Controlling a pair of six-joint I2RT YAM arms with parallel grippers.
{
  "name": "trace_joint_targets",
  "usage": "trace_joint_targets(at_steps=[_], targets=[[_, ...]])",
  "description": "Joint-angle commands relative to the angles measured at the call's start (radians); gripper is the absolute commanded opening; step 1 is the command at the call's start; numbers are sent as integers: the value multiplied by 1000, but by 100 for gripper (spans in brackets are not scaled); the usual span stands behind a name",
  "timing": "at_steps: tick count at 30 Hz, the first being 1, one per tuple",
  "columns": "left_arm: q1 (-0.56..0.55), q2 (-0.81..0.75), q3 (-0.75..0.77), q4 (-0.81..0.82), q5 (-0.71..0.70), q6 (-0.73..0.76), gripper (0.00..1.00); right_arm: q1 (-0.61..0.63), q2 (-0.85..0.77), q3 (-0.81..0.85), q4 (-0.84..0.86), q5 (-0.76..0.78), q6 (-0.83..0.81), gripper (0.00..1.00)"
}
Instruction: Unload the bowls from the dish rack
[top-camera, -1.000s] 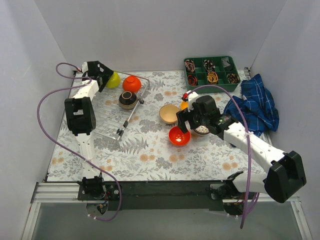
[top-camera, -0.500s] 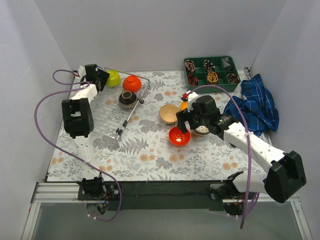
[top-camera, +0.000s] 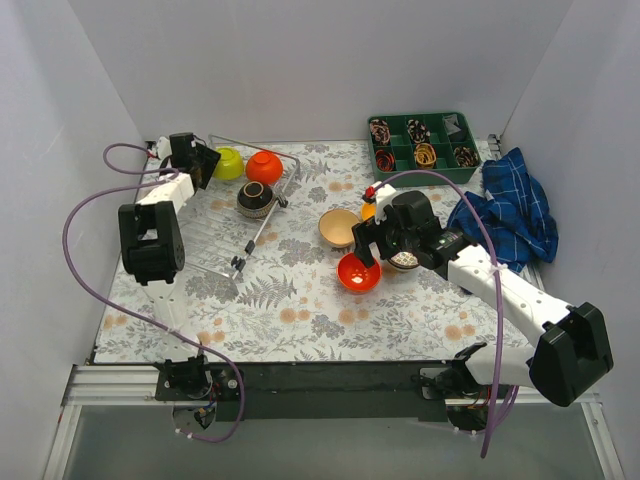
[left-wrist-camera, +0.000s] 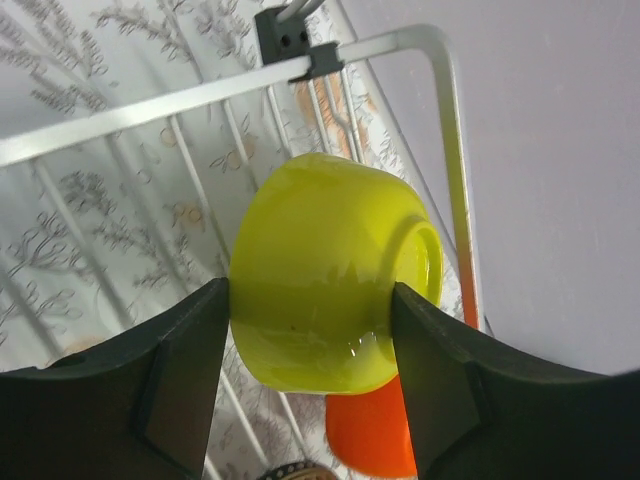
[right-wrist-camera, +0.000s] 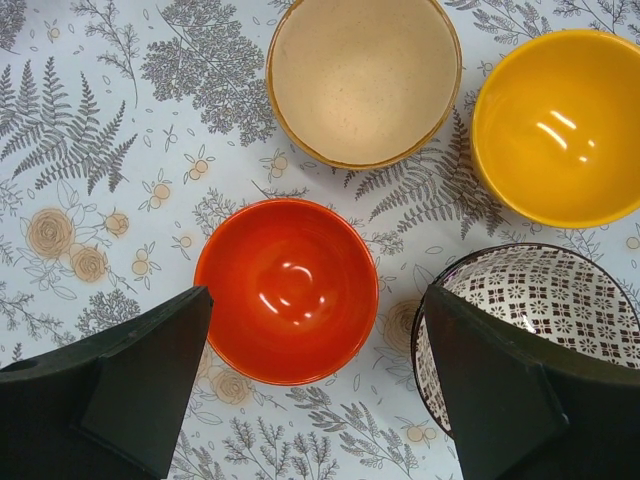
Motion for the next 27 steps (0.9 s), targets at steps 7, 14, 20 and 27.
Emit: trace_joint_targets(at_steps=[7,14,20,27], targets=[[7,-200,-102,19,-13,65,24,-5,-56,-9,11,-28,-7,95],[9,-311,-128,-4,-58,196,15,-5,-92,-15,11,-42,-1,95],[7,-411,-151,-39,-55,386,13,-5,-119,-7,-9,-53,2,95],[-57,-578,-200,-62,-5,732,13,-5,-142,34,-71,-65,5,95]])
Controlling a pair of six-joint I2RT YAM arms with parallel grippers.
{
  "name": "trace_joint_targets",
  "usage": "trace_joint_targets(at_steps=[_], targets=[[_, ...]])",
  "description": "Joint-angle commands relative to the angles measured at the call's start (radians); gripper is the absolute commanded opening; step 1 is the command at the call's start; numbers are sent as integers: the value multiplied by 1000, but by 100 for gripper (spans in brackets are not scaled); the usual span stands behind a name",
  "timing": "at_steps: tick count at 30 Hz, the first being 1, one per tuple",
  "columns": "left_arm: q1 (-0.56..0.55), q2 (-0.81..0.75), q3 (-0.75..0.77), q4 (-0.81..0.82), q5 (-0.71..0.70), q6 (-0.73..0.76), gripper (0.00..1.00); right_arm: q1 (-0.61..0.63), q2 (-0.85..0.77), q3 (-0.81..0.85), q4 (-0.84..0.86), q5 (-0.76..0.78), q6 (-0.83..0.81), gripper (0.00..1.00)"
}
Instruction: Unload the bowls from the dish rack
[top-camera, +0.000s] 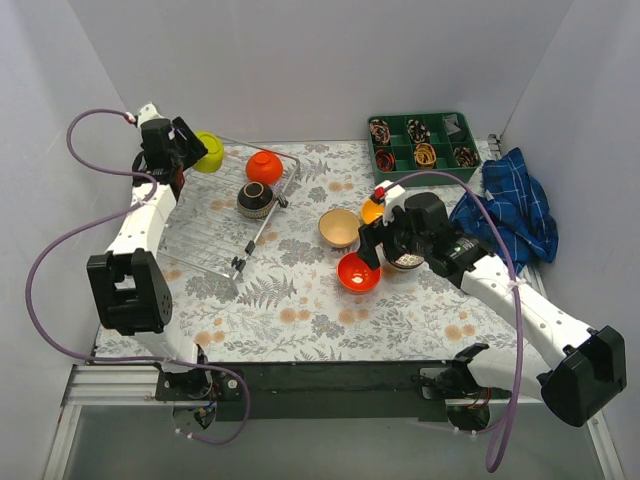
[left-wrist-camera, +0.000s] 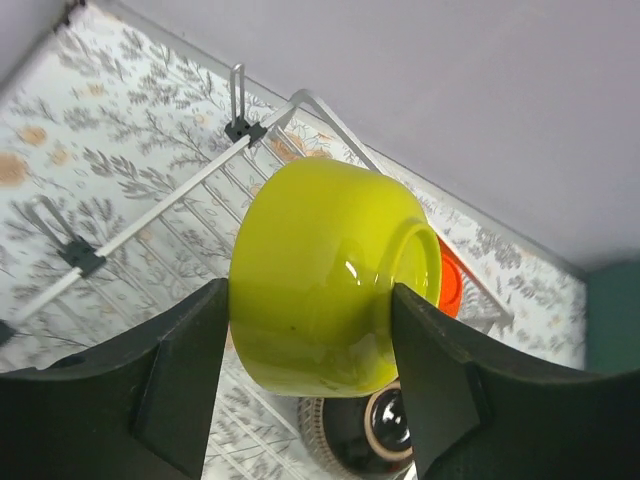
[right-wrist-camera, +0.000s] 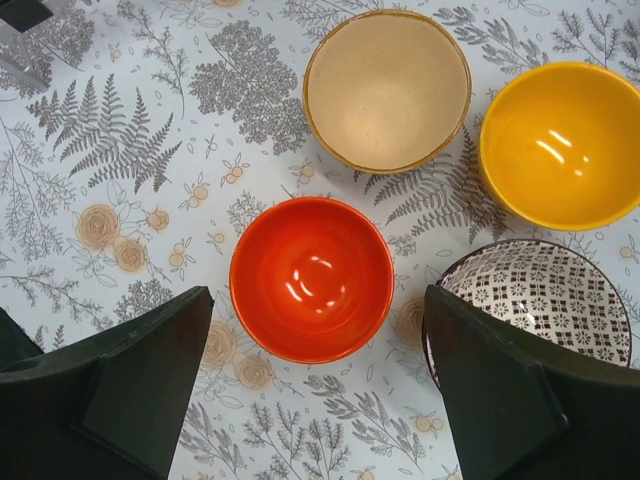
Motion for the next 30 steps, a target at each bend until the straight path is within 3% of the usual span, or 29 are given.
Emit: trace_joint_targets(at_steps=[1,2,6,13,21,30], targets=[[-104,-170,-33,-6,1,315,13,-5,-29,58,-54,-23,3,95],[-132,-187,-42,-13,-19,424,13,-3,-29,67,-63,-25,6,95],[-317,-290,-119,-10,-108,626,14,-3,-28,110,-117,-28,9,95],[-603,-466,-293,7,-207,883,14,-11,-12,179,-186,-12,24,95],[-952,-643,-504,115,-305,1080,11,-60,31,283,-286,-25,39,96],[-1213,-715,-651,231,-335,1211,11,-95,136,446,-399,-121,40,96]])
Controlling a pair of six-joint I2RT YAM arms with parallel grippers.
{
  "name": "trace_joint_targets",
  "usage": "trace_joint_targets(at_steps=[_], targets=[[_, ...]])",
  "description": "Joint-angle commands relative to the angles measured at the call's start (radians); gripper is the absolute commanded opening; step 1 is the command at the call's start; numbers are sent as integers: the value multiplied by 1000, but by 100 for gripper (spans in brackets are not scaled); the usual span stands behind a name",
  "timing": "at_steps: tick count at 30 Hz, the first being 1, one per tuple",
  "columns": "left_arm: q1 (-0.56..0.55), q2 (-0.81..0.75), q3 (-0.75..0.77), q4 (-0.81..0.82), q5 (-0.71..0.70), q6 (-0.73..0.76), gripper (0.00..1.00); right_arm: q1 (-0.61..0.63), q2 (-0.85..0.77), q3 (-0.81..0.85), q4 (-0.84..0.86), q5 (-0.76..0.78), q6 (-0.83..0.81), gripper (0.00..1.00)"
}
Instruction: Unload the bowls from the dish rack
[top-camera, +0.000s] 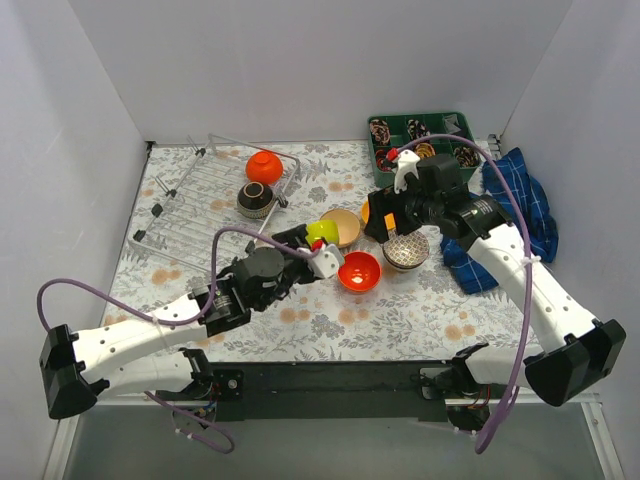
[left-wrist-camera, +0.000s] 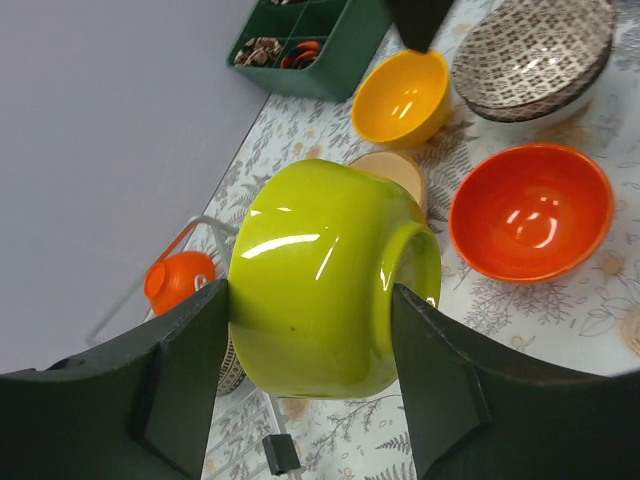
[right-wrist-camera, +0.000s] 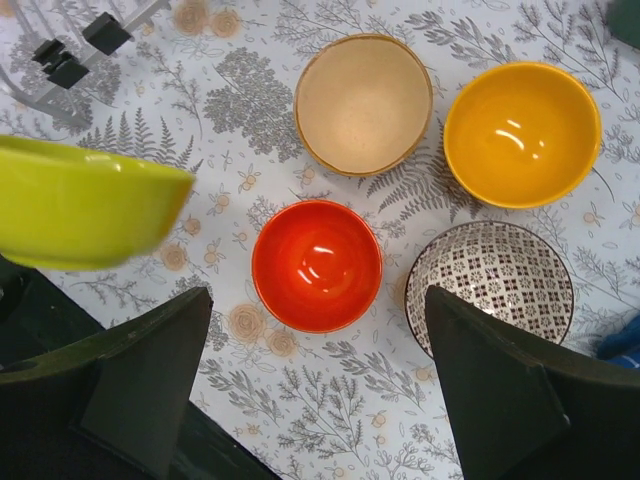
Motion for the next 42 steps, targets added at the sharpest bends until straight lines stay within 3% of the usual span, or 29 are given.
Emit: trace_joint_targets(at_steps=[1,8,15,22,30,33,34,37,41,42], targets=[[-96,-42,-46,127,-39,108,11,-8,42,98,-55,-123,-49,96],[-181,-32,-83,178,-13,149,11,-16,71,127,-66,-436,-258,96],[-208,-40,-94,187,20,168,11,-17,117,118,-80,-723,-349,95],[-230,-34,-109,192,37,177,11,-13,183,142,-165,-875,-436,90],[-231,-19,-121,221,54,202,11,24,244,136,-251,-911,-504,79],[-233,-13,-132,225,57,199,12,36,258,133,-270,-918,-518,61],[-233,-14,-135,225,57,192,12,36,261,130,-271,-921,-521,47],[-233,-17,-157,227,53,173,15,36,261,130,-275,-918,-522,22],[-231,-26,-195,251,14,121,30,36,260,136,-273,-888,-522,2],[-231,-29,-204,259,-12,107,41,36,258,136,-271,-866,-522,1]])
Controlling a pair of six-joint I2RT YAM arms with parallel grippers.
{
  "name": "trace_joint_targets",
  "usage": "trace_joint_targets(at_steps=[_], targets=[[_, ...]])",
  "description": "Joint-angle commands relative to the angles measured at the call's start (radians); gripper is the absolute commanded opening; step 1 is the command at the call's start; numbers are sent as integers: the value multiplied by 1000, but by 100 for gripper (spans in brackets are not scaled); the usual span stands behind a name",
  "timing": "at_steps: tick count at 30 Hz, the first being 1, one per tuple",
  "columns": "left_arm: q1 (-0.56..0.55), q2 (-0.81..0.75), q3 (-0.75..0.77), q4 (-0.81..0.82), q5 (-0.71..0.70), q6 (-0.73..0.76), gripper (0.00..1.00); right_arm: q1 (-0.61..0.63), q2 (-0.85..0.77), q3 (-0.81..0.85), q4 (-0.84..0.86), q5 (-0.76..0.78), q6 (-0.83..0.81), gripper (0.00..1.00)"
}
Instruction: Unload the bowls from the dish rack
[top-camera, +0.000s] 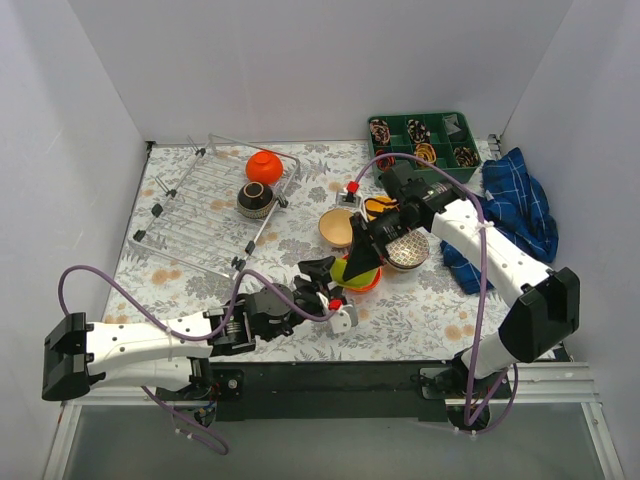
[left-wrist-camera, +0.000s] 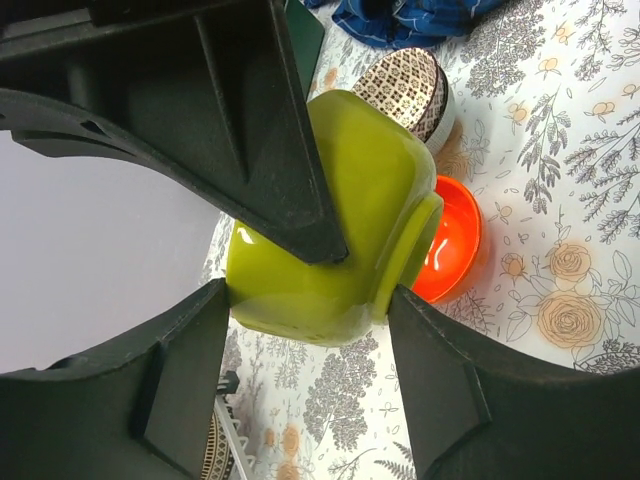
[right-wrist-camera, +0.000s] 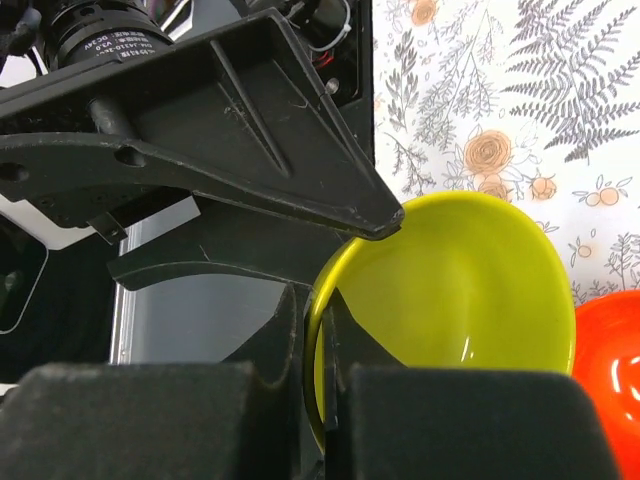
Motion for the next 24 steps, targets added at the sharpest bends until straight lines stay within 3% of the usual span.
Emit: trace_joint_targets(at_steps=[1,6,7,11,15,24], targets=[[-2,-32,-53,55,-75,-105,46,-13,-4,35,25,65,-52,1],[42,-45,-57,28,-128,-327,71,-13,-24,44,37,233,-17,1],[56,-46,-56,17,-129,-364,80,-13,-32,42,55,265,9,1],[171,-48,-27,-78,-74,-571,98,-13,-99,-8,146,434,89,1],[318,-45,-13,-130,36,-746,98,-13,-179,-105,270,596,169,1],[594,43,99,-282,174,-1112,98,11,-311,-290,448,778,266,1]])
